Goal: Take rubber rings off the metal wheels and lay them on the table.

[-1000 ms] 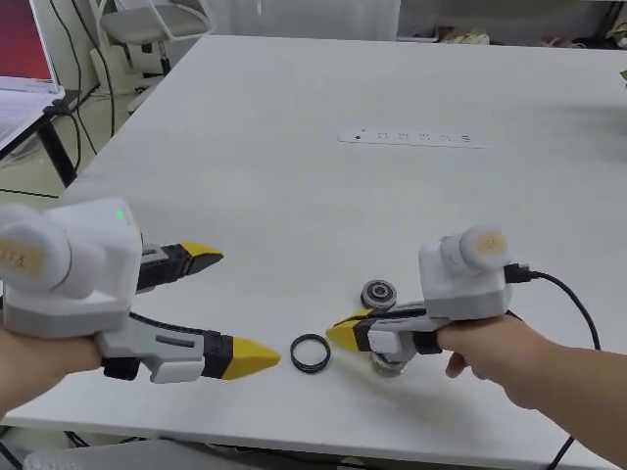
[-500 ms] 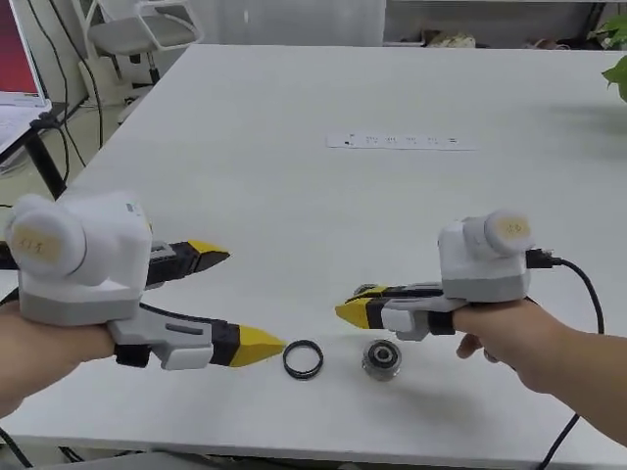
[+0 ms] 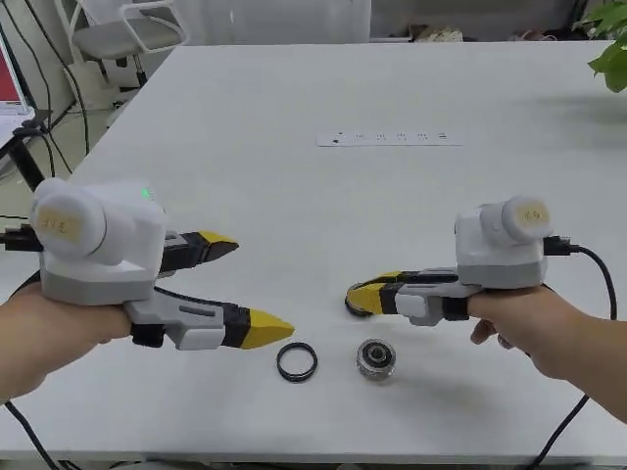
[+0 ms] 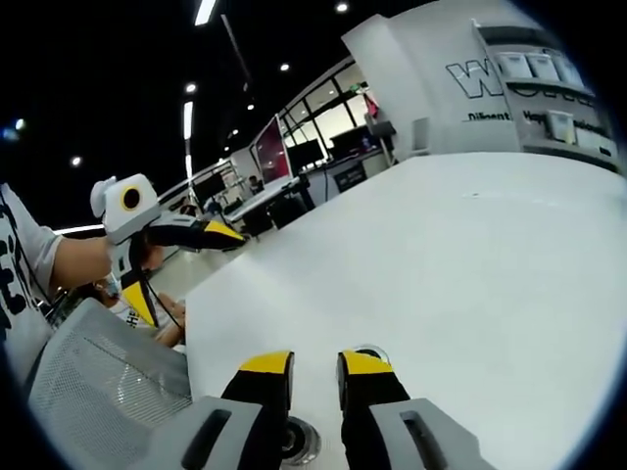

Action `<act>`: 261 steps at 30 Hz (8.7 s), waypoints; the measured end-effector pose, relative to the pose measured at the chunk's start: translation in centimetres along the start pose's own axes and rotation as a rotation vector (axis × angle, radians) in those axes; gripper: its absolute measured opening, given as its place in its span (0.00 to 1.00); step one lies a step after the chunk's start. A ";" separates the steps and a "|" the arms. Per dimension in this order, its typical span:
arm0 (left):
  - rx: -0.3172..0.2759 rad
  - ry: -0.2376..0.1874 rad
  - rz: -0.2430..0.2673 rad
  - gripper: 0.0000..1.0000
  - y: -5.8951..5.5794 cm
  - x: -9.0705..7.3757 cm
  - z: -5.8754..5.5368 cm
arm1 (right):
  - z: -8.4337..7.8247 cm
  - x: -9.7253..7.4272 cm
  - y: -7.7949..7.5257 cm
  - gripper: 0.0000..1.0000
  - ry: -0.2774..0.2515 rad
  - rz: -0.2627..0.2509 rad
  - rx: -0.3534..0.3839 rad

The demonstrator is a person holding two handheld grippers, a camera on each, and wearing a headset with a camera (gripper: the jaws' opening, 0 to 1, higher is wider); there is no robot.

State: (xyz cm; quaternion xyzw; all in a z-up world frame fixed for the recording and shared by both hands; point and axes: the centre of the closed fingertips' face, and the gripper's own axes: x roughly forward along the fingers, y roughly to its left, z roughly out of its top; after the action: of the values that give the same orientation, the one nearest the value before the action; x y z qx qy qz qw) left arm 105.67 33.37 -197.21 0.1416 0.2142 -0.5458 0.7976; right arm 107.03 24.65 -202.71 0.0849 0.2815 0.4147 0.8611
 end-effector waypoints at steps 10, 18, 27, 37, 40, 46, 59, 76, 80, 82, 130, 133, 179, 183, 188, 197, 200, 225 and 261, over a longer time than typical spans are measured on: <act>-0.003 0.019 -0.034 0.72 0.2 2.2 0.0 | 0.0 -1.1 -2.1 0.19 -0.001 -0.046 -0.028; -0.009 0.037 -0.055 0.70 0.4 3.8 -0.2 | -0.7 -1.5 -3.5 0.21 0.021 -0.081 -0.060; -0.027 0.052 -0.065 0.67 0.9 5.4 -0.4 | -1.3 -1.4 -4.4 0.23 0.030 -0.097 -0.084; -0.030 0.061 -0.088 0.63 0.6 7.4 -0.5 | -2.2 -1.1 -4.6 0.24 0.054 -0.094 -0.124; -0.030 0.071 -0.105 0.60 0.3 8.1 -0.7 | -2.5 -1.0 -4.8 0.24 0.057 -0.092 -0.130; -0.032 0.080 -0.120 0.55 -0.1 9.3 -0.8 | -3.1 -0.7 -4.4 0.25 0.074 -0.084 -0.144; -0.034 0.111 -0.153 0.43 -0.8 11.3 -1.4 | -3.4 -0.4 -4.2 0.25 0.078 -0.073 -0.150; 0.013 0.152 -0.156 0.27 -1.2 13.4 -2.0 | -3.9 -0.2 -3.8 0.25 0.085 -0.060 -0.162; 0.008 0.147 -0.160 0.23 -1.3 13.6 -1.8 | -4.0 -0.3 -3.8 0.25 0.091 -0.059 -0.168; 0.014 0.154 -0.162 0.20 -1.4 13.7 -1.8 | -4.0 -0.3 -3.8 0.25 0.091 -0.059 -0.169; 0.070 0.151 -0.063 0.07 -0.5 14.1 -2.3 | -3.7 1.3 -3.8 0.19 0.095 -0.085 -0.239; 0.073 0.153 -0.060 0.07 -0.5 14.1 -2.3 | -3.9 1.1 -4.0 0.16 0.107 -0.092 -0.249; 0.075 0.168 -0.036 0.07 -0.7 14.1 -2.4 | -2.1 0.1 -3.9 0.00 -0.019 -0.132 0.002; 0.086 0.173 -0.036 0.07 -0.7 14.1 -2.4 | -2.0 0.1 -4.0 0.00 -0.017 -0.127 0.000; 0.093 0.175 -0.037 0.07 -0.7 14.1 -2.4 | -2.0 0.2 -3.7 0.00 -0.015 -0.116 -0.007; 0.081 0.171 -0.041 0.07 -0.7 14.0 -2.4 | -2.0 0.4 -3.5 0.00 -0.006 -0.101 -0.042; 0.079 0.170 -0.042 0.07 -0.8 14.0 -2.4 | -2.0 0.4 -3.2 0.00 -0.006 -0.096 -0.045; 0.102 0.171 -0.054 0.08 -0.9 13.8 -2.3 | -1.5 0.2 -3.0 0.00 -0.027 -0.085 -0.027; 0.065 0.012 -0.072 0.43 -2.0 4.5 0.6 | 0.1 -0.1 -1.0 0.00 -0.048 -0.024 -0.007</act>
State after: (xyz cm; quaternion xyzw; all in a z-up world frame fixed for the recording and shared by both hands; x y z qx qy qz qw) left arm 105.34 28.73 -198.94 0.1630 0.2060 -0.5798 0.7712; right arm 107.71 23.97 -202.97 0.0885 0.2606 0.4032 0.8728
